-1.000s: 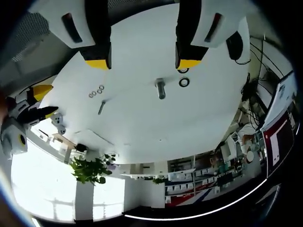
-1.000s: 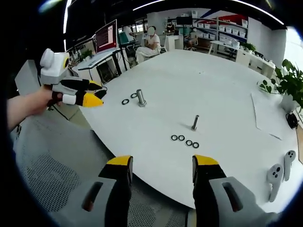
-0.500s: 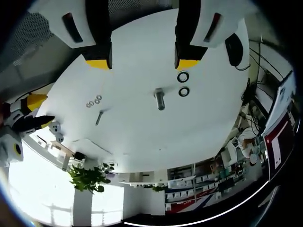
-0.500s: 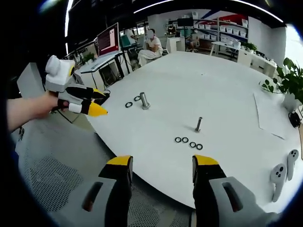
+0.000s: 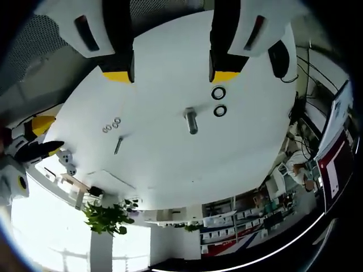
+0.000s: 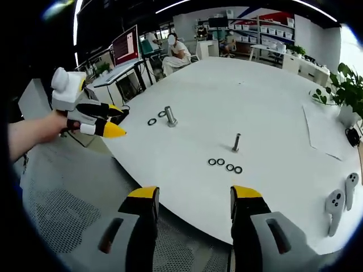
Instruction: Place the washer onto the threaded stud by aligning its center hole with the stud, sliding it down to the base, and recovering from edge contact or off-axis alignment until the washer reaches the visible bottom stop.
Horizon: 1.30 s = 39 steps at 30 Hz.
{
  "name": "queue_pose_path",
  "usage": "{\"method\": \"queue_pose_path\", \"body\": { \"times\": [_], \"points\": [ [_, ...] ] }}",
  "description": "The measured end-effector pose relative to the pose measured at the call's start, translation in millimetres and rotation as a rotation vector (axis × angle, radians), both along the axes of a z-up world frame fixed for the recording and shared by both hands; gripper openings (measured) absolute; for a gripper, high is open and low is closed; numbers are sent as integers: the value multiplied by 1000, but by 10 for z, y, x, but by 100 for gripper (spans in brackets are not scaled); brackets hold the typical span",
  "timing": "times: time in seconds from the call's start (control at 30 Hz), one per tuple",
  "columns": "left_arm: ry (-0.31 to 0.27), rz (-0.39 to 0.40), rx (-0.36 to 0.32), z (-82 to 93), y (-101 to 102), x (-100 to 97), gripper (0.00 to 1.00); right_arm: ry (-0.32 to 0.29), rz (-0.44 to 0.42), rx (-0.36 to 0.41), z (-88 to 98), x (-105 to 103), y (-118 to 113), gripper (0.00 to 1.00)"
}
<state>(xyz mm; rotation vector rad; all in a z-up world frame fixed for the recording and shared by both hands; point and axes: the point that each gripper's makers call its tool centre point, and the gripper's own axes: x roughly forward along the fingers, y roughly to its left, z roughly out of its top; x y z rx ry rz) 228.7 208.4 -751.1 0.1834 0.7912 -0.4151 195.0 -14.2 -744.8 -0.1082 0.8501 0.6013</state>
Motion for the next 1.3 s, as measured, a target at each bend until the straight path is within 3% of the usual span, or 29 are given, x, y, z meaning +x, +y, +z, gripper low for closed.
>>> {"method": "queue_pose_path", "body": {
  "times": [0.37, 0.57, 0.97, 1.3],
  "points": [
    [36, 8, 4, -54, 32, 11, 51, 19, -9, -2, -31, -7, -14, 53],
    [61, 49, -58, -75, 64, 76, 50, 35, -3, -7, -71, -30, -7, 53],
    [156, 16, -16, -393, 63, 220, 48, 58, -51, 14, -88, -29, -67, 54],
    [219, 97, -51, -607, 341, 444, 48, 55, -72, 16, -86, -5, -99, 54]
  ]
}}
